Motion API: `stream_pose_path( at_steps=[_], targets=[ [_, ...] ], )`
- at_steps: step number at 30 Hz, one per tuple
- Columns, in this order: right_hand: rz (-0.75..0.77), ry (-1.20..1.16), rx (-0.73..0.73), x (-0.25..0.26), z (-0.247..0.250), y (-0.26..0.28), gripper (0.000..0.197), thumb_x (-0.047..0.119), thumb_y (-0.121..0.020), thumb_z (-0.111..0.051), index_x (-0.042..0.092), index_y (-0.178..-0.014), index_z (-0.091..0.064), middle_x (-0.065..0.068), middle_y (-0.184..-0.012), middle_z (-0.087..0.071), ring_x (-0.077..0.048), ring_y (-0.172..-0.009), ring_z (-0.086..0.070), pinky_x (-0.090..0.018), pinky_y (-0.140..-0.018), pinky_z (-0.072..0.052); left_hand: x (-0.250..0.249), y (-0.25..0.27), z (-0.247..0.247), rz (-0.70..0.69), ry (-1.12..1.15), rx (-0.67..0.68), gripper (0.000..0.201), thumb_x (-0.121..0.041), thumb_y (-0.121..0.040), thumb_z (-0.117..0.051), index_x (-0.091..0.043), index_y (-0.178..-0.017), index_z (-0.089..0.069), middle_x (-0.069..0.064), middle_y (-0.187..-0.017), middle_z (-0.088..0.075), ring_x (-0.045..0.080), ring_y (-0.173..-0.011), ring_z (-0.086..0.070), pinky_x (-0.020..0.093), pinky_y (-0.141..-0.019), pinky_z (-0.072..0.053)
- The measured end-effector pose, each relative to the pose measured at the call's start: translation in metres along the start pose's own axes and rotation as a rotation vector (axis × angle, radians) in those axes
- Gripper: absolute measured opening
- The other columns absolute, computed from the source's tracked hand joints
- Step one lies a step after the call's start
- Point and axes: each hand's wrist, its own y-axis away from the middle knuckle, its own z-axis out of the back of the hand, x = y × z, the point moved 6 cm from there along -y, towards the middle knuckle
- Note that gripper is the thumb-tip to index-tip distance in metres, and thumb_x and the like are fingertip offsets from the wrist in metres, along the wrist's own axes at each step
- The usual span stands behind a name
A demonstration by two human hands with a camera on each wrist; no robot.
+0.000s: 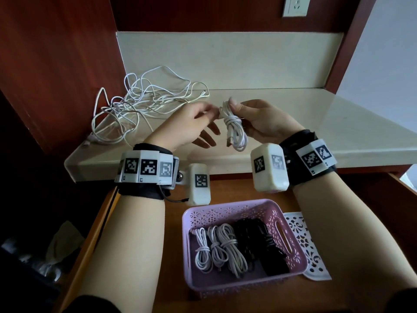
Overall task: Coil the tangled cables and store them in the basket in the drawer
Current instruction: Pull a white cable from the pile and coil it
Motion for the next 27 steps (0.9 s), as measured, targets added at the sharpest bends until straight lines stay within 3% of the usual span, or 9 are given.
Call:
stream_pose_path(
  at_steps=[3,6,8,11,13,17,19,23,27],
  targets=[
    [-0.021,0.015,0.046,-0.001,-0.006,0.006,0.040,0.033,-0.095,-0.044,-0.002,-0.090,-0.062,-0.007,-0.065,-0.064,-0.015,-0.056,-0.060,-0.023,-0.053,-0.050,0.001,0.002,-0.007,-0.009,0.009,0.103,0.023,-0.018,-0.102,-0.041,-0.007,-0.094,-0.059,0.006,-0.079,-0.066,0.015,-0.056,-0.067,0.028,-0.057,-0.058],
    [-0.051,0.108,0.022,-0.003,-0.007,0.011,0.049,0.040,-0.099,-0.038,0.000,-0.081,-0.059,-0.006,-0.056,-0.060,-0.014,-0.043,-0.055,-0.019,-0.042,-0.044,0.001,0.005,-0.009,-0.011,-0.065,0.201,0.020,-0.016,-0.099,-0.046,-0.001,-0.094,-0.058,0.007,-0.074,-0.063,0.011,-0.052,-0.063,0.024,-0.053,-0.056],
    [-0.087,0.021,0.027,-0.008,-0.013,0.013,0.050,0.042,-0.100,-0.036,0.000,-0.084,-0.056,-0.007,-0.059,-0.057,-0.015,-0.042,-0.054,-0.020,-0.040,-0.044,0.000,0.004,-0.008,-0.004,-0.109,0.226,0.020,-0.016,-0.098,-0.048,-0.004,-0.085,-0.058,0.004,-0.063,-0.062,0.009,-0.047,-0.060,0.021,-0.048,-0.052],
    [-0.127,-0.005,0.066,-0.023,-0.020,0.019,0.045,0.046,-0.097,-0.039,0.004,-0.092,-0.055,-0.010,-0.065,-0.059,-0.020,-0.047,-0.056,-0.026,-0.044,-0.047,0.002,0.003,-0.004,0.038,-0.180,0.259,0.021,-0.015,-0.097,-0.051,-0.004,-0.080,-0.058,-0.001,-0.055,-0.061,0.008,-0.043,-0.057,0.020,-0.045,-0.050],
    [-0.133,0.016,0.115,-0.034,-0.023,0.026,0.041,0.044,-0.091,-0.053,0.004,-0.099,-0.052,-0.009,-0.067,-0.060,-0.019,-0.050,-0.056,-0.026,-0.045,-0.045,0.007,0.007,-0.004,0.063,-0.230,0.288,0.021,-0.014,-0.096,-0.053,-0.004,-0.078,-0.059,0.002,-0.057,-0.061,0.007,-0.042,-0.057,0.019,-0.045,-0.050],
    [-0.214,0.062,0.196,-0.055,-0.025,0.038,0.029,0.028,-0.081,-0.066,0.005,-0.089,-0.052,-0.009,-0.070,-0.063,-0.017,-0.053,-0.060,-0.025,-0.046,-0.049,0.024,0.017,-0.013,0.112,-0.280,0.403,0.015,-0.006,-0.096,-0.052,-0.001,-0.085,-0.061,-0.005,-0.050,-0.061,0.003,-0.041,-0.056,0.015,-0.042,-0.045],
    [-0.268,0.093,0.254,-0.064,-0.027,0.045,0.029,0.028,-0.080,-0.068,0.002,-0.087,-0.055,-0.009,-0.069,-0.066,-0.016,-0.051,-0.061,-0.025,-0.048,-0.051,0.033,0.023,-0.020,0.134,-0.285,0.502,0.013,-0.007,-0.095,-0.052,0.001,-0.091,-0.062,-0.006,-0.050,-0.061,0.001,-0.041,-0.053,0.013,-0.043,-0.043],
    [-0.372,0.090,0.378,-0.080,-0.033,0.068,0.024,0.023,-0.084,-0.059,0.000,-0.091,-0.058,-0.012,-0.071,-0.065,-0.018,-0.050,-0.060,-0.025,-0.047,-0.051,0.047,0.037,-0.036,0.199,-0.298,0.686,0.020,-0.011,-0.095,-0.054,-0.005,-0.076,-0.059,-0.007,-0.051,-0.059,-0.001,-0.039,-0.046,0.012,-0.043,-0.038],
    [-0.486,0.065,0.495,-0.104,-0.030,0.085,0.050,0.037,-0.078,-0.071,-0.001,-0.106,-0.056,-0.011,-0.079,-0.066,-0.020,-0.059,-0.062,-0.027,-0.053,-0.051,0.057,0.048,-0.054,0.248,-0.311,0.804,0.024,-0.013,-0.095,-0.055,-0.012,-0.071,-0.060,-0.008,-0.053,-0.058,0.001,-0.041,-0.044,0.013,-0.046,-0.038]
  ],
)
